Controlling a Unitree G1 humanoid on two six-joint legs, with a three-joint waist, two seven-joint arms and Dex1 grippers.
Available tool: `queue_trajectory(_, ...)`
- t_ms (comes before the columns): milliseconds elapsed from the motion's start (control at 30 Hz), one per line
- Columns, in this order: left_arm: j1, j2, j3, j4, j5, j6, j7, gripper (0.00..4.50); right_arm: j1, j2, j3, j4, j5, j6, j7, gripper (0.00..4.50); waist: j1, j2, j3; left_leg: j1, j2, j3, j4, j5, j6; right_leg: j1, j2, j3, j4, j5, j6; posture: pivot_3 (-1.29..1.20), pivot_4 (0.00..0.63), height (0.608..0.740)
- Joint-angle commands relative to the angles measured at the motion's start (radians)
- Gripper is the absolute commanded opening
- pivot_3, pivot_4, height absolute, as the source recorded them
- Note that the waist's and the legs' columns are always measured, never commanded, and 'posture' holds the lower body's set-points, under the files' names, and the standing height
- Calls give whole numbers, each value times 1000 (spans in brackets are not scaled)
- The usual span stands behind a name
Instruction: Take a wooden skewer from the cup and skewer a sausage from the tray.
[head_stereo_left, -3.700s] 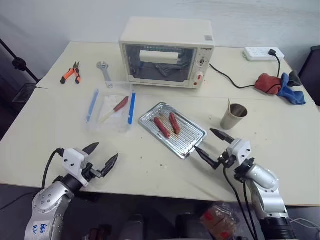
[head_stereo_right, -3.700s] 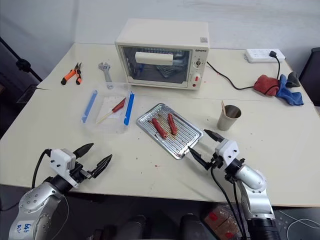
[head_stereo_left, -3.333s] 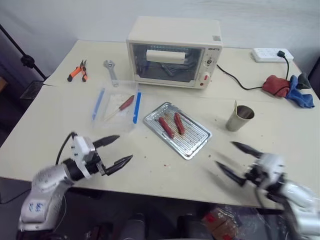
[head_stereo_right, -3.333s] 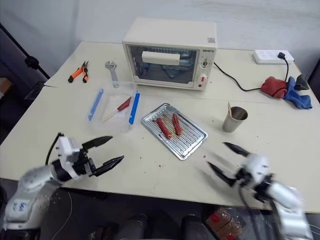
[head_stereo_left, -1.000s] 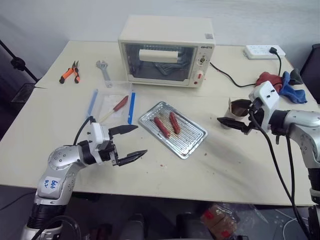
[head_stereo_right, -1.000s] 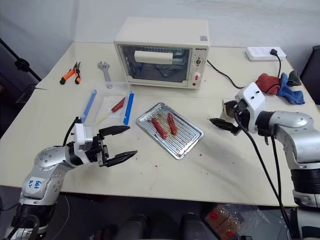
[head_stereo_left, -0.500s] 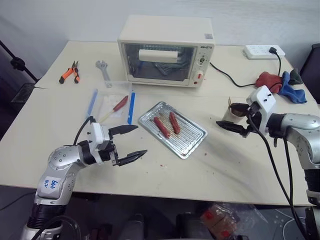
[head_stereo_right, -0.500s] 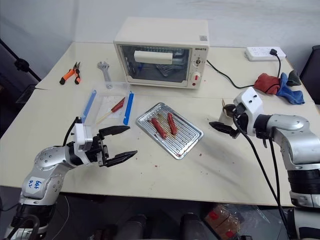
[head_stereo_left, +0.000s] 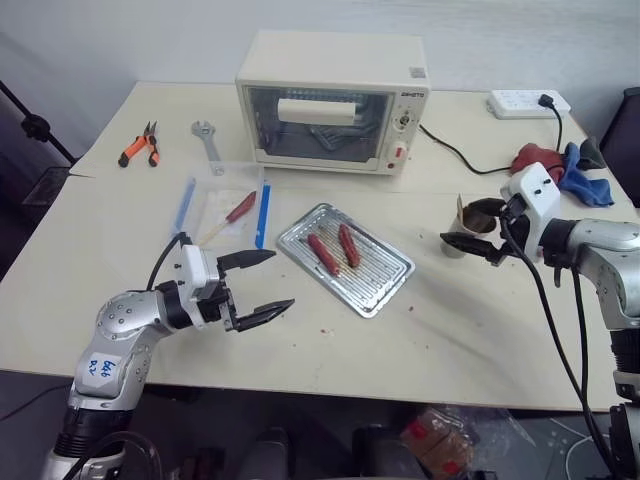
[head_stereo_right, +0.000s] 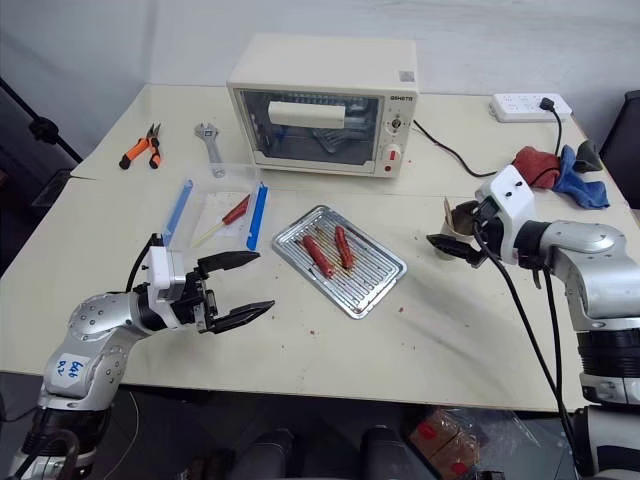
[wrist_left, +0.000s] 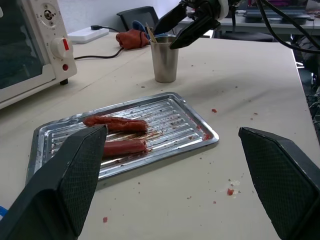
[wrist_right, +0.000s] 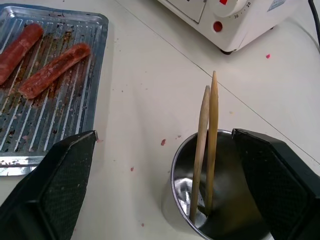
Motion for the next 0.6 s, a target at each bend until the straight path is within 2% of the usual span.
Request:
queue_trajectory(33,-7,2,4,-21,0,-7,4,4458,-18,15,3,-31,6,-4,5,4500,0,0,0,0,0,0,0,0,0,0,0,0,0,0,0,0,150,740)
queue_trajectory(600,-18,3,4,-15,4,-7,8,4458,-43,42,32,-37,-10,-2,6,4500,0,0,0,0,0,0,0,0,0,0,0,0,0,0,0,0,150,740)
